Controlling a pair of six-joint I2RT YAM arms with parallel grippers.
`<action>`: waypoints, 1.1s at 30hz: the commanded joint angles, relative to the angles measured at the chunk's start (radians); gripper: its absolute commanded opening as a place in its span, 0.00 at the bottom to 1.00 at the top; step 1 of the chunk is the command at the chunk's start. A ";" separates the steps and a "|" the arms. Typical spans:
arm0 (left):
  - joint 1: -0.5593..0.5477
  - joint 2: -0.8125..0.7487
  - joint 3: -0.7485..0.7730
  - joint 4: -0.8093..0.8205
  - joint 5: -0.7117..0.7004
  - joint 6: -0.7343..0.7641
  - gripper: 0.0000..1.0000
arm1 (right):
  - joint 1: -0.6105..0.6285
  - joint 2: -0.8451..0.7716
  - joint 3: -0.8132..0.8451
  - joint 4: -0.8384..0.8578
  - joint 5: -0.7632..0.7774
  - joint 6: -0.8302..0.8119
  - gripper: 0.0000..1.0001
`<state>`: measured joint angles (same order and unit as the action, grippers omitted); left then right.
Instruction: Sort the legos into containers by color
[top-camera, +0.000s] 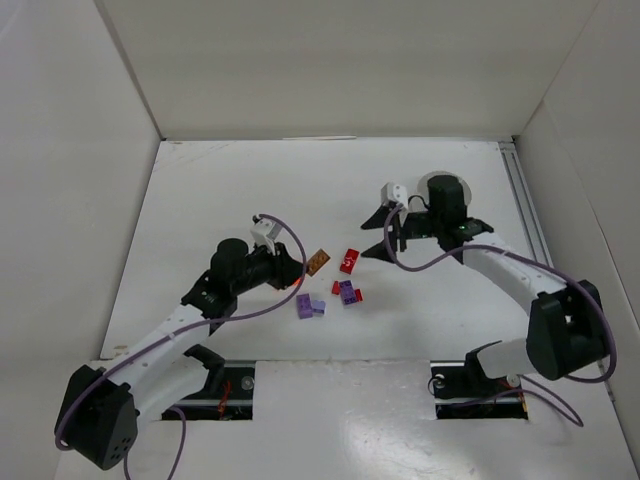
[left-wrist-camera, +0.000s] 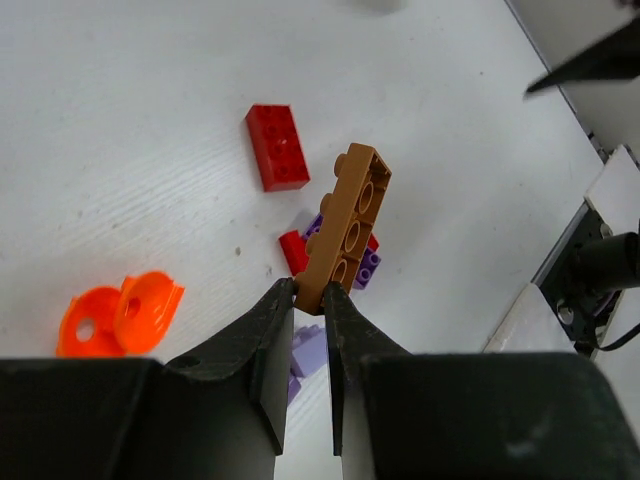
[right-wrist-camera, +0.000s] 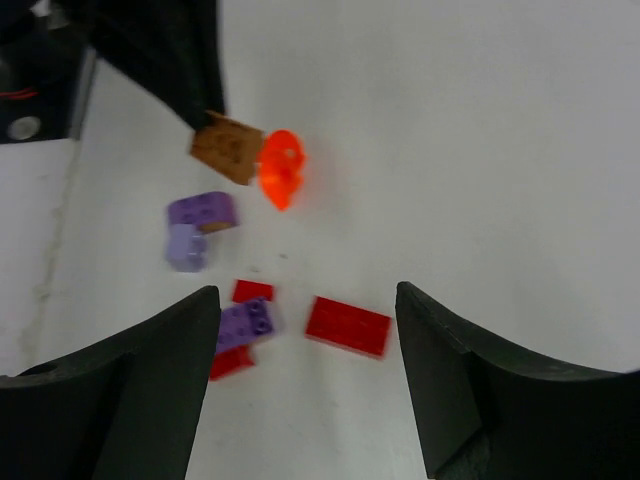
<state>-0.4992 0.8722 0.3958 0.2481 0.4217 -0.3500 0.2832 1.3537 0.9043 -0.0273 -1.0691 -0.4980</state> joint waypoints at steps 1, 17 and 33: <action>-0.030 0.022 0.080 0.080 0.055 0.103 0.00 | 0.117 0.063 0.042 -0.028 -0.109 -0.041 0.76; -0.156 0.079 0.150 0.079 -0.061 0.132 0.00 | 0.294 0.200 0.148 -0.028 0.031 0.042 0.51; -0.156 0.057 0.150 0.079 -0.112 0.088 0.56 | 0.229 0.157 0.148 -0.019 0.074 0.052 0.00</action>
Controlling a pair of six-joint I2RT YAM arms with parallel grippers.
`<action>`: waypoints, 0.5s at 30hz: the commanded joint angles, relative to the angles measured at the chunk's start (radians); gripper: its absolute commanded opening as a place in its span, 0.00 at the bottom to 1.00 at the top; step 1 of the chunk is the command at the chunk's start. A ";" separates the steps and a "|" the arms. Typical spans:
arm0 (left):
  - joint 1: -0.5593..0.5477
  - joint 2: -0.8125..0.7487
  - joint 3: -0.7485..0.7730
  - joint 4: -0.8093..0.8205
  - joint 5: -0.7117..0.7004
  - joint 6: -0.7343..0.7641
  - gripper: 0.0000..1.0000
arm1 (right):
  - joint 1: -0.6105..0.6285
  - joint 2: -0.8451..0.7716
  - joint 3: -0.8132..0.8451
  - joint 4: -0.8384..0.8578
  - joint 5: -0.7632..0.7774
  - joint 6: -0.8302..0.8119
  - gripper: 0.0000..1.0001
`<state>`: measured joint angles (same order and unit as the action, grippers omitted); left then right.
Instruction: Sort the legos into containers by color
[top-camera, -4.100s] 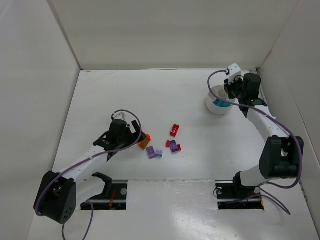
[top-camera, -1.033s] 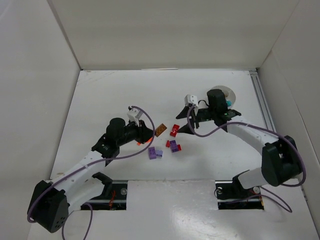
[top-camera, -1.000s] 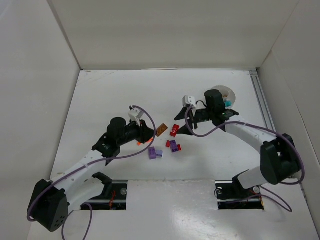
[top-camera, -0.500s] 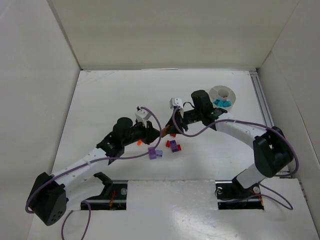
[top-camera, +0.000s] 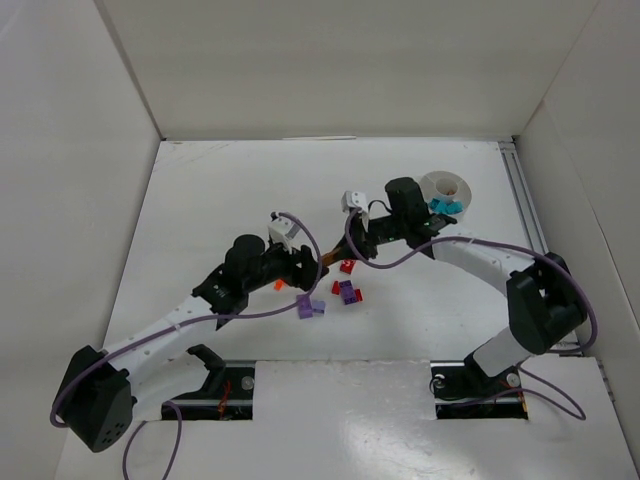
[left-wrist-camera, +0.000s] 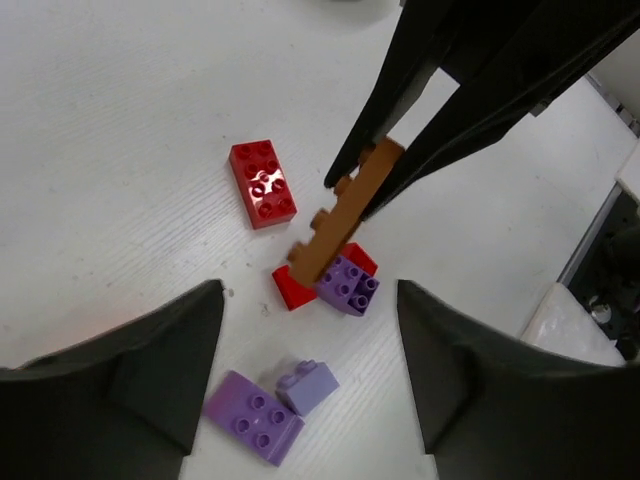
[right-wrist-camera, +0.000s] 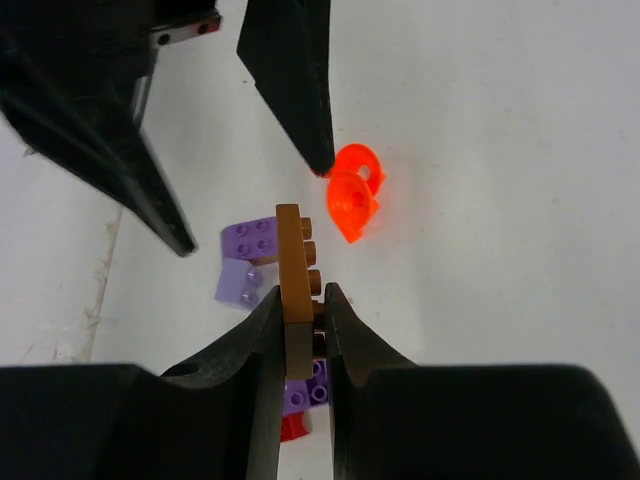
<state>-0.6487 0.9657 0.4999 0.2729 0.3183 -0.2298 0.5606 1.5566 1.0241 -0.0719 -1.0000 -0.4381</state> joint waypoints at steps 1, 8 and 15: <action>-0.006 -0.036 0.022 0.063 -0.027 -0.042 0.71 | -0.069 -0.056 0.016 0.026 0.004 -0.008 0.00; -0.006 -0.047 -0.003 -0.036 -0.189 -0.169 1.00 | -0.324 -0.102 0.074 -0.153 0.241 -0.088 0.00; -0.006 0.013 -0.017 -0.080 -0.248 -0.292 1.00 | -0.453 -0.078 0.269 -0.384 0.768 -0.099 0.00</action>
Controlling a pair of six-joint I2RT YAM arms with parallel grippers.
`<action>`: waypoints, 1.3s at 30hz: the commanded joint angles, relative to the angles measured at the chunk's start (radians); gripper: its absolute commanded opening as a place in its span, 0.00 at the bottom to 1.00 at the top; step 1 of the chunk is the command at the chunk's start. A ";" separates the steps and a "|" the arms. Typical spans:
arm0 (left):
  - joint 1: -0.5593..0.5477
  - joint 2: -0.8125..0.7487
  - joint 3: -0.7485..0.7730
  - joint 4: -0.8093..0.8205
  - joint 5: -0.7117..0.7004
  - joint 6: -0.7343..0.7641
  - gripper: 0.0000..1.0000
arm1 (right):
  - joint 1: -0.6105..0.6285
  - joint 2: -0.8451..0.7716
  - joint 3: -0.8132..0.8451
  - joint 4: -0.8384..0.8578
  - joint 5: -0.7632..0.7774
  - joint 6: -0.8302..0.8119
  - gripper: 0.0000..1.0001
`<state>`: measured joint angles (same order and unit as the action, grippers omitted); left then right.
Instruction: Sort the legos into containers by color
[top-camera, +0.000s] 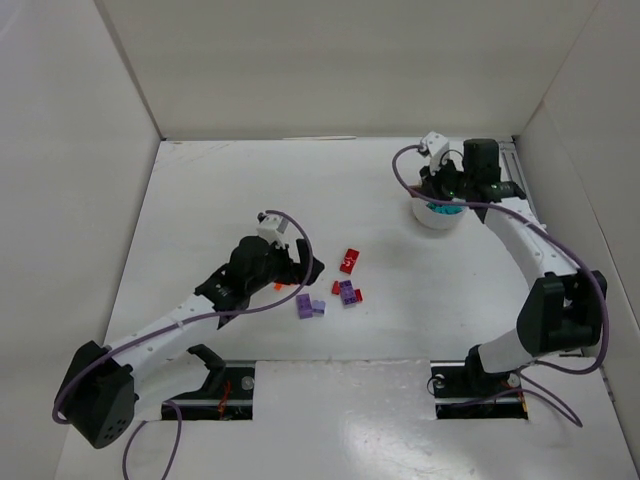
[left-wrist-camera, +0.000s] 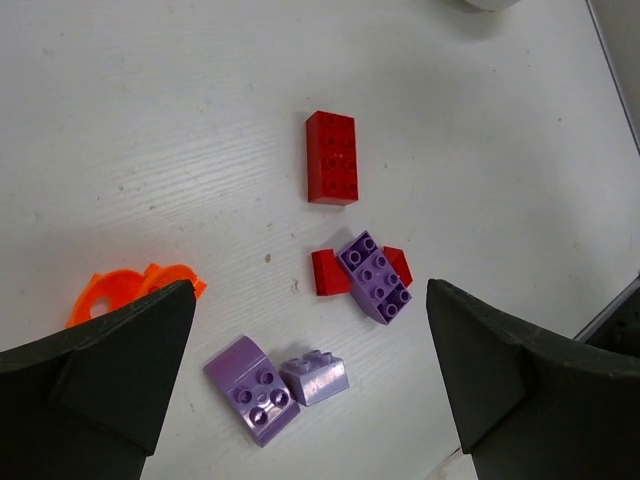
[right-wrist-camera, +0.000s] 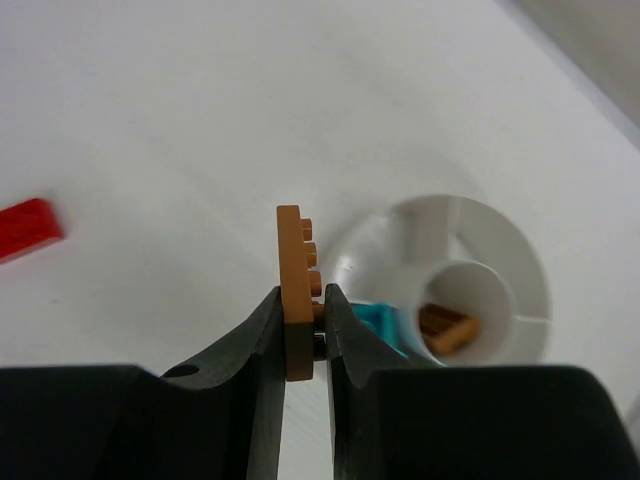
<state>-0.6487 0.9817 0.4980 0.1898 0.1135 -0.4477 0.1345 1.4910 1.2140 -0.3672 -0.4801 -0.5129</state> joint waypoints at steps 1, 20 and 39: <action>-0.006 -0.003 -0.015 0.003 -0.043 -0.088 1.00 | -0.048 -0.012 0.094 -0.101 0.268 -0.015 0.00; -0.006 0.077 -0.015 0.000 -0.065 -0.109 1.00 | -0.090 0.186 0.254 -0.191 0.489 -0.003 0.00; -0.006 0.087 -0.003 -0.020 -0.031 -0.128 1.00 | -0.052 0.216 0.272 -0.136 0.426 -0.024 0.59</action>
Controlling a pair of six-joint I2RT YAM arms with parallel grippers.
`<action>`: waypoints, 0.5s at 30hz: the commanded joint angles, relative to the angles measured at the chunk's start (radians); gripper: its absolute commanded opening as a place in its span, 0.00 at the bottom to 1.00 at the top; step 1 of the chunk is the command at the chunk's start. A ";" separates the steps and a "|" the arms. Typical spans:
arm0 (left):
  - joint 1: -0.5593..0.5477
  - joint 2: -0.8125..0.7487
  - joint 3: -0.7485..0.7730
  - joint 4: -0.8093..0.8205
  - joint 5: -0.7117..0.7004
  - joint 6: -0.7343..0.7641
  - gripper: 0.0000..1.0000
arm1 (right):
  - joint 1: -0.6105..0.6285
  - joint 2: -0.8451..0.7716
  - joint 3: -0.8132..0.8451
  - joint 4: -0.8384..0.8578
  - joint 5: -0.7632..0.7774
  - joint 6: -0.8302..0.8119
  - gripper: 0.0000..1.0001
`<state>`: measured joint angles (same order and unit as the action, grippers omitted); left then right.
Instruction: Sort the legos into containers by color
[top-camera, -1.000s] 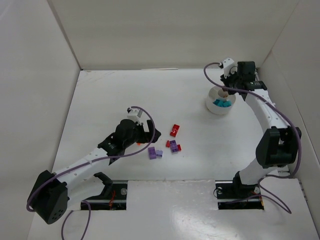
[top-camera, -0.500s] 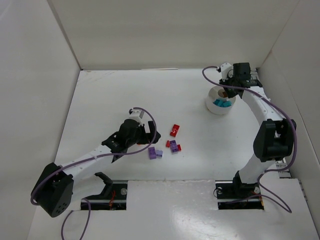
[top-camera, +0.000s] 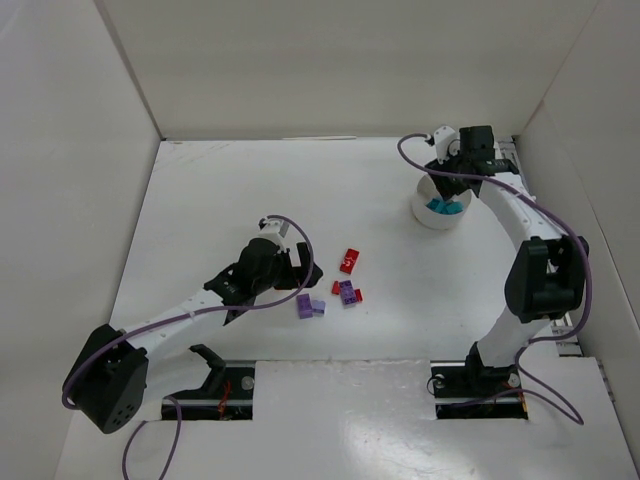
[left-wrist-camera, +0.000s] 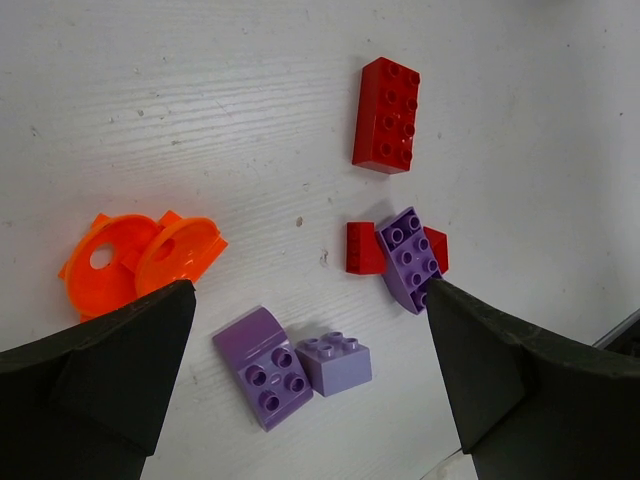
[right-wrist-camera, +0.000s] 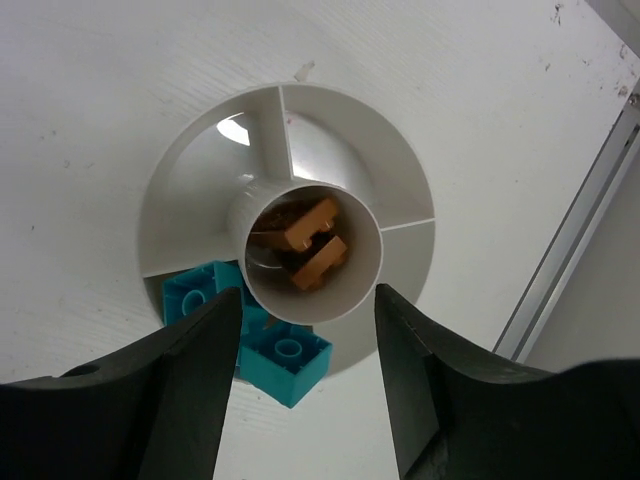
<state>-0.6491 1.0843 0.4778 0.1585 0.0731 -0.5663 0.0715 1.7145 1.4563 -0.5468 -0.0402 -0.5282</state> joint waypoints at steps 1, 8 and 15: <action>-0.006 -0.024 0.018 0.012 0.010 -0.009 1.00 | 0.020 -0.022 0.030 0.044 -0.013 -0.009 0.61; -0.006 -0.034 0.050 -0.007 0.023 0.052 1.00 | 0.030 -0.176 -0.051 0.091 -0.013 -0.009 0.64; -0.026 0.122 0.157 0.030 0.042 0.167 1.00 | 0.030 -0.517 -0.353 0.159 -0.035 0.074 0.81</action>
<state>-0.6617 1.1423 0.5667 0.1440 0.0967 -0.4763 0.0929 1.3109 1.2018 -0.4583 -0.0490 -0.4976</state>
